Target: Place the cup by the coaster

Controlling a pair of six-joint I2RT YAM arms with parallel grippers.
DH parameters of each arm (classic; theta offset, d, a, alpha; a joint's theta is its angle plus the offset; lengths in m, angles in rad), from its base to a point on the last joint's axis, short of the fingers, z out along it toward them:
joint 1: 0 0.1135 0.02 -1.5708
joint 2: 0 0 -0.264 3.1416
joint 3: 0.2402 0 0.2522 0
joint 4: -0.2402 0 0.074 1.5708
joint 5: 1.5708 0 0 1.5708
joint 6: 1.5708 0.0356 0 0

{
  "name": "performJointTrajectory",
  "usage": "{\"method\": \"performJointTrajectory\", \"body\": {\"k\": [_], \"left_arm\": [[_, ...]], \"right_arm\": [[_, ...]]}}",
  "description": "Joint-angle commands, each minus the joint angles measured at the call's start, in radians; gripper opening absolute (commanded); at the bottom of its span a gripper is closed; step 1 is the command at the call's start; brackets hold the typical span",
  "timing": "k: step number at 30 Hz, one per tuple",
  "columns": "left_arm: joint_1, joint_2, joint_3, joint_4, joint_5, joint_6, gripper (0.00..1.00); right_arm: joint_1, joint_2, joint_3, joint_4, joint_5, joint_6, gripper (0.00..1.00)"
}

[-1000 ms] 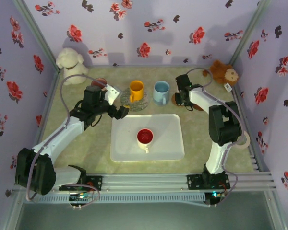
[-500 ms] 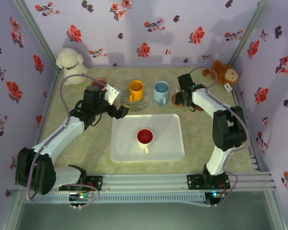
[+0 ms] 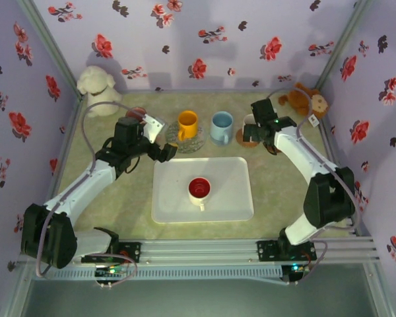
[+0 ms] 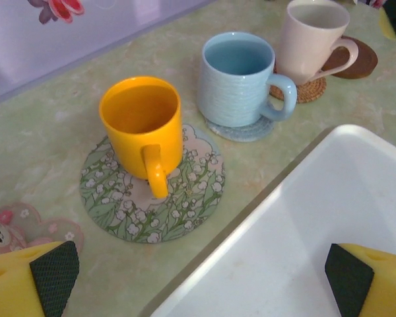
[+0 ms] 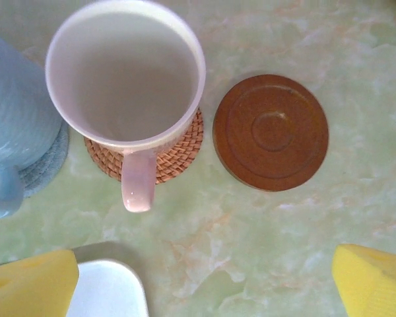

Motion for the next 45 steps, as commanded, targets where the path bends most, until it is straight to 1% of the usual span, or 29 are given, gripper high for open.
{"method": "performJointTrajectory", "body": {"k": [1, 4, 8, 11, 15, 19, 24, 27, 31, 37, 45], "left_arm": [[-0.003, -0.036, 0.053, -0.027, 0.002, -0.003, 0.99], [-0.003, -0.045, 0.064, -0.076, 0.022, 0.002, 0.99], [-0.003, -0.061, 0.063, -0.131, 0.042, 0.013, 0.99], [-0.002, -0.093, 0.05, -0.17, 0.052, 0.029, 0.99], [-0.003, -0.157, 0.006, -0.226, 0.06, 0.054, 0.99], [-0.004, -0.22, -0.034, -0.295, 0.069, 0.074, 0.99], [-0.002, -0.291, -0.095, -0.302, 0.066, 0.067, 0.99], [-0.002, -0.315, -0.117, -0.301, 0.064, 0.058, 0.99], [-0.002, -0.337, -0.133, -0.328, 0.082, 0.061, 1.0], [-0.003, -0.395, -0.151, -0.389, 0.088, 0.077, 0.99], [-0.002, -0.439, -0.184, -0.399, 0.08, 0.077, 0.99]], "right_arm": [[0.014, -0.076, 0.0, -0.066, 0.034, -0.046, 0.99], [0.027, -0.134, 0.001, -0.098, -0.003, -0.077, 0.99], [0.063, -0.207, -0.013, -0.139, -0.102, -0.127, 0.99], [0.108, -0.258, -0.044, -0.165, -0.156, -0.168, 0.99], [0.191, -0.295, -0.078, -0.219, -0.171, -0.177, 0.99], [0.287, -0.321, -0.122, -0.256, -0.165, -0.142, 0.99], [0.422, -0.365, -0.184, -0.284, -0.169, -0.072, 0.99], [0.507, -0.402, -0.227, -0.273, -0.179, -0.013, 0.99], [0.633, -0.437, -0.303, -0.213, -0.193, 0.087, 0.99], [0.772, -0.402, -0.37, -0.112, -0.172, 0.199, 0.98], [0.858, -0.224, -0.356, 0.016, -0.181, 0.297, 0.96]]}}
